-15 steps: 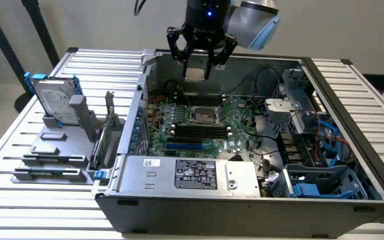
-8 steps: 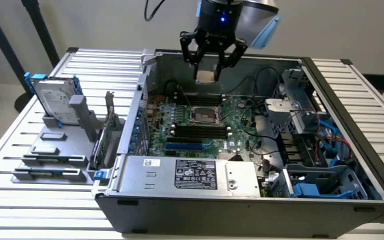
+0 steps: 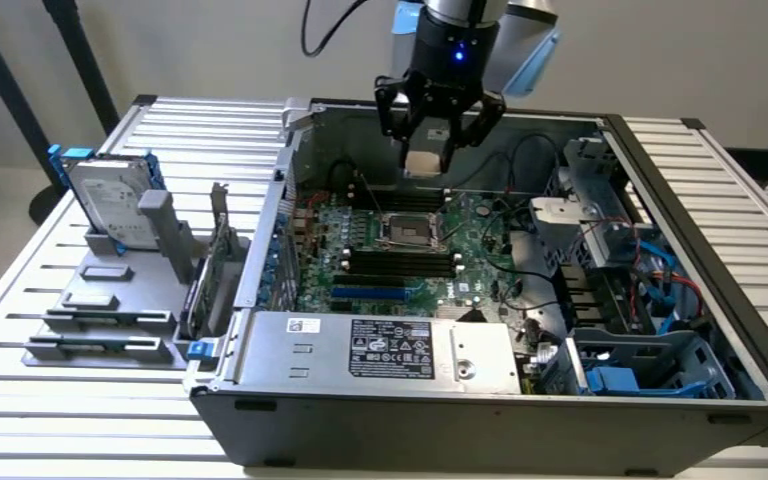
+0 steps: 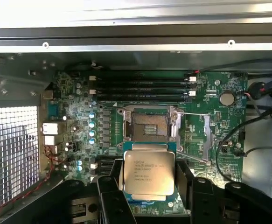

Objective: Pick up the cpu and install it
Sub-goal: 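Pick up the cpu and move it towards the insertion slot, then place the cpu into insertion slot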

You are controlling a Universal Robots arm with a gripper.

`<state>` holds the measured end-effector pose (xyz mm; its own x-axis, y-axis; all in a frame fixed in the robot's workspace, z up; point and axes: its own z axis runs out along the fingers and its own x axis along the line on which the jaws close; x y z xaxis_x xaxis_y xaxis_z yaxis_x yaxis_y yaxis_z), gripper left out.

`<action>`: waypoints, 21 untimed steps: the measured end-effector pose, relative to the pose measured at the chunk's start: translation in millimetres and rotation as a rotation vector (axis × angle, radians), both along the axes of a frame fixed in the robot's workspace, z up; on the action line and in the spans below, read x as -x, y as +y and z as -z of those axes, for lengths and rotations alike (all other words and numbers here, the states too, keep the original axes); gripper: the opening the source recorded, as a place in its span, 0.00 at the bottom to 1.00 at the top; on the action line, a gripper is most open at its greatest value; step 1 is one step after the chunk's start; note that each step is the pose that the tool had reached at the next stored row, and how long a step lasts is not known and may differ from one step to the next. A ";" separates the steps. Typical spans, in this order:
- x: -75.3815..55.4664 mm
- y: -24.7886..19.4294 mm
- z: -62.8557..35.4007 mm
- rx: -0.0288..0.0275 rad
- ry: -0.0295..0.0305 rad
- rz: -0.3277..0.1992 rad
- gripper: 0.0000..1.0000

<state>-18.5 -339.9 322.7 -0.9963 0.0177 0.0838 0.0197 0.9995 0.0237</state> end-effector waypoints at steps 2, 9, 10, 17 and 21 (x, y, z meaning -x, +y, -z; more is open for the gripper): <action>-0.4 1.2 3.6 0.0001 0.0001 0.002 0.55; -0.5 5.1 12.1 0.0023 0.0005 0.005 0.55; -0.5 5.0 12.1 0.0028 0.0010 0.006 0.55; -0.5 5.1 12.2 0.0048 0.0044 0.006 0.55; -0.5 5.1 12.2 0.0061 0.0064 0.006 0.55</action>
<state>-18.0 -334.8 310.5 -0.9957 0.0239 0.0900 0.0255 0.9995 0.0174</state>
